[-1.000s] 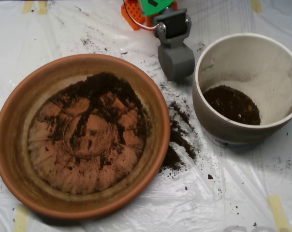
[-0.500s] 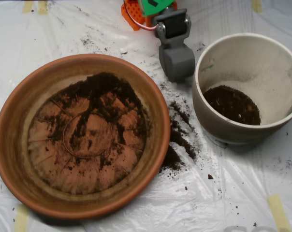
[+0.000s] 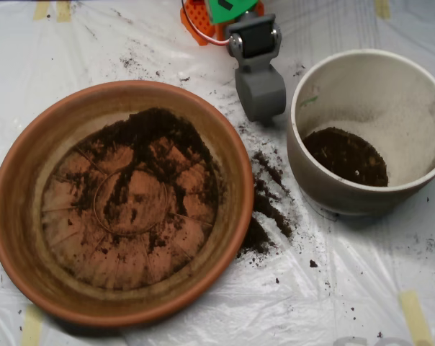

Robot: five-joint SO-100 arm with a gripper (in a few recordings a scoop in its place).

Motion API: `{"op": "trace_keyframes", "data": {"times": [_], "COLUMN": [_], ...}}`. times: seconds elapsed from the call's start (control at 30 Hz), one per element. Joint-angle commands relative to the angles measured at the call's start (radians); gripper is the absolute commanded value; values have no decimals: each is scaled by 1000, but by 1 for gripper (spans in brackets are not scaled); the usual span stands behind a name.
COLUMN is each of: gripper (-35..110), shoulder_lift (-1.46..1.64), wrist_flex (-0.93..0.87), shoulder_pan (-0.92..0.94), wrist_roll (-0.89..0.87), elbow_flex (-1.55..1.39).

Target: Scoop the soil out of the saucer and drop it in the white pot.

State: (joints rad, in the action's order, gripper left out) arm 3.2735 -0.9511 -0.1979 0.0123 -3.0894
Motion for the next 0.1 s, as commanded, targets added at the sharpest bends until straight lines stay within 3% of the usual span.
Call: {"op": "trace_keyframes", "data": {"times": [0.0,0.07], "gripper": [0,0], "shoulder_lift": [75,75], "wrist_flex": [18,18], "shoulder_pan": [-8,20], "wrist_roll": [5,-28], "elbow_flex": [2,2]}}
